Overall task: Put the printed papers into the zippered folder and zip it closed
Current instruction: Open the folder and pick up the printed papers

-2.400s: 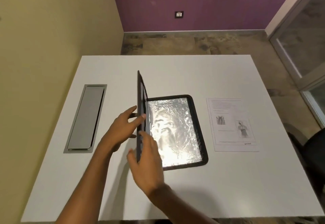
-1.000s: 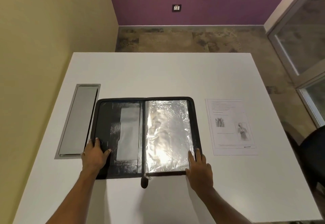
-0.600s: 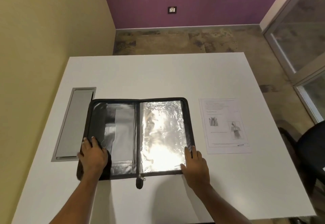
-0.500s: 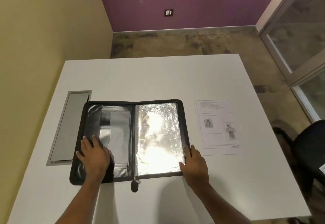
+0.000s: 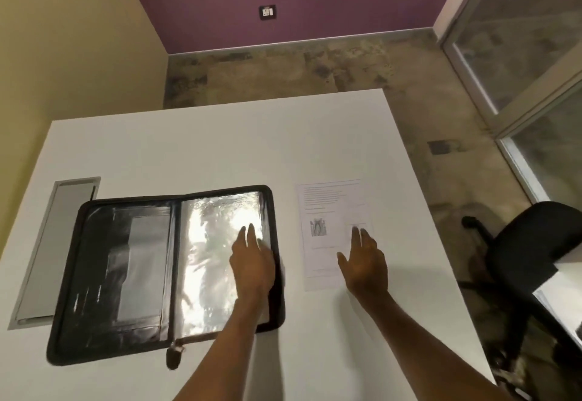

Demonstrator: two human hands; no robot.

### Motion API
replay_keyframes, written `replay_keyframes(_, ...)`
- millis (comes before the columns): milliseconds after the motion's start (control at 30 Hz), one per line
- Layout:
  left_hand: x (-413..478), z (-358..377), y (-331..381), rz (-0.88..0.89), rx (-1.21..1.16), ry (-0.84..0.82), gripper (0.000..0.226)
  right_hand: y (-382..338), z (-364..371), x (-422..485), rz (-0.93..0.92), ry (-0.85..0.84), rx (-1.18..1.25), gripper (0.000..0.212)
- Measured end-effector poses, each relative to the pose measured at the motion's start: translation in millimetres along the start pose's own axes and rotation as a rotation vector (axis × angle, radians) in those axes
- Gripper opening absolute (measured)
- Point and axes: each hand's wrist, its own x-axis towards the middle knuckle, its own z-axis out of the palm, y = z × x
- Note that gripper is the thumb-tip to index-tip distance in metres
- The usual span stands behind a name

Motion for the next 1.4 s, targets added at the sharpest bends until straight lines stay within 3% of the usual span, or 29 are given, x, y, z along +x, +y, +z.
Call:
replay_keyframes(100,-5,38,32,0.012,-0.076,-0.080,0.056,22,-11,24,0.100,-0.039,0.158,0.073)
replay_keyframes(200,-5,67,57,-0.024,-0.088,-0.122,0.060,46,-10,39,0.054,-0.004,0.127,0.065)
replay_keyframes(600,-9,109,92,-0.201,-0.021,-0.110,0.069,63,0,71,0.108,-0.102,0.388,0.065)
replay_keyframes(800,6,111,110,-0.395,-0.141,-0.074,0.071,68,8,71,0.113,-0.122,0.402,0.068)
replay_keyframes(967,26,103,106,-0.656,-0.422,-0.086,0.058,72,9,73,0.093,-0.145,0.386,0.069)
replay_keyframes(1067,34,99,101,-0.684,-0.610,-0.143,0.033,72,8,73,0.098,-0.153,0.402,0.071)
replay_keyframes(1233,40,94,97,-0.686,-0.713,-0.310,0.040,72,8,72,0.109,-0.148,0.409,0.069)
replay_keyframes(1333,41,94,93,-0.648,-0.708,-0.279,0.022,71,5,71,0.104,-0.151,0.421,0.068)
replay_keyframes(1400,43,91,90,-0.654,-0.716,-0.276,0.047,71,3,71,0.101,-0.151,0.420,0.068)
